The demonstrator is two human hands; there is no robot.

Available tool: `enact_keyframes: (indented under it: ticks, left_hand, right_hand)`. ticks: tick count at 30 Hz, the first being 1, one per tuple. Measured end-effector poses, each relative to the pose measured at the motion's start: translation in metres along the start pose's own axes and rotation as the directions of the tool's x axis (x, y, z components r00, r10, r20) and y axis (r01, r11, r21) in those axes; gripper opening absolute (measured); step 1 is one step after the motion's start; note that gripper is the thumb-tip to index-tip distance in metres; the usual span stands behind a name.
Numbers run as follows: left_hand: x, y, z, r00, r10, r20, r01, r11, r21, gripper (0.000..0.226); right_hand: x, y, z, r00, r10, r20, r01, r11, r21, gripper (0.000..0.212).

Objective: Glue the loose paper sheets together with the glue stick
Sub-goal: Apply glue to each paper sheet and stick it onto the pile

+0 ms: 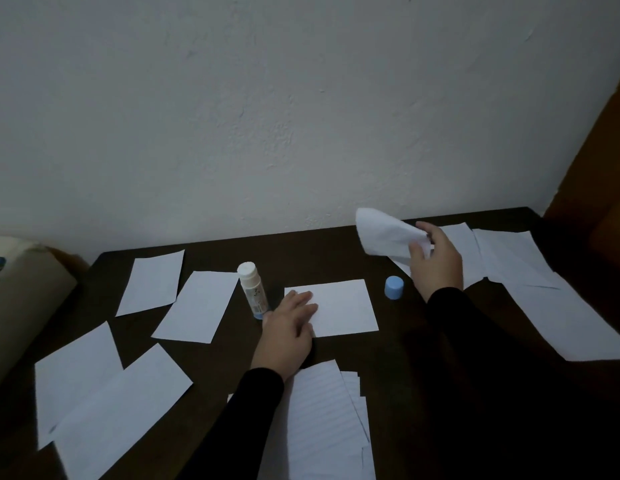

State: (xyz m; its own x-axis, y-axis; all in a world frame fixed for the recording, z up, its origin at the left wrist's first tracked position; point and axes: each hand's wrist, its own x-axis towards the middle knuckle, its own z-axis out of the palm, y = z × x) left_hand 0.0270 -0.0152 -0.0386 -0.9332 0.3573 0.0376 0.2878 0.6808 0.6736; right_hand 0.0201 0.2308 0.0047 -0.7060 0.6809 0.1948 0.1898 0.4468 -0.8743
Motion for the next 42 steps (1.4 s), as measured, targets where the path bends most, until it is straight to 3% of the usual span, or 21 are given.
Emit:
enact_keyframes:
  ticks: [6, 10, 15, 20, 24, 26, 33, 36, 42]
  left_hand:
    - [-0.011, 0.003, -0.001, 0.981, -0.112, -0.158, 0.070, 0.966, -0.249, 0.037]
    - [-0.014, 0.007, -0.003, 0.978, -0.150, -0.146, 0.084, 0.920, -0.384, 0.020]
    - [-0.018, 0.011, -0.006, 0.977, -0.149, -0.150, 0.074, 0.905, -0.420, 0.009]
    - [-0.017, 0.006, -0.006, 0.975, -0.153, -0.158, 0.059, 0.874, -0.482, 0.017]
    - [-0.016, 0.007, -0.005, 0.964, -0.171, -0.202, 0.078, 0.914, -0.397, 0.054]
    - [-0.016, 0.009, -0.004, 0.966, -0.154, -0.206, 0.082, 0.944, -0.319, 0.057]
    - [-0.017, 0.011, -0.003, 0.953, -0.152, -0.263, 0.103, 0.976, -0.194, 0.046]
    - [-0.016, 0.008, 0.001, 0.956, -0.096, -0.276, 0.077, 0.994, -0.077, 0.020]
    - [-0.014, 0.007, 0.004, 0.942, -0.055, -0.332, 0.068, 0.997, 0.028, 0.016]
  right_hand:
    - [-0.060, -0.016, 0.008, 0.994, -0.007, 0.106, -0.024, 0.957, 0.289, 0.035]
    - [-0.085, -0.011, 0.019, 0.965, -0.003, 0.263, -0.109, 0.905, 0.411, 0.027]
    - [-0.093, 0.008, 0.018, 0.937, -0.041, 0.346, -0.094, 0.926, 0.365, 0.042]
    - [-0.093, 0.017, 0.022, 0.981, -0.045, 0.191, -0.013, 0.957, 0.290, 0.038]
    - [-0.093, 0.021, 0.026, 0.987, -0.084, 0.134, 0.055, 0.978, 0.203, 0.040]
    - [-0.092, 0.024, 0.029, 0.981, -0.116, 0.156, 0.101, 0.989, 0.105, 0.035]
    - [-0.088, 0.030, 0.039, 0.973, -0.153, 0.171, 0.189, 0.957, -0.219, 0.022]
    - [-0.087, 0.030, 0.039, 0.975, -0.141, 0.173, 0.183, 0.949, -0.258, 0.021]
    - [-0.085, 0.029, 0.041, 0.973, -0.139, 0.182, 0.195, 0.922, -0.334, 0.022]
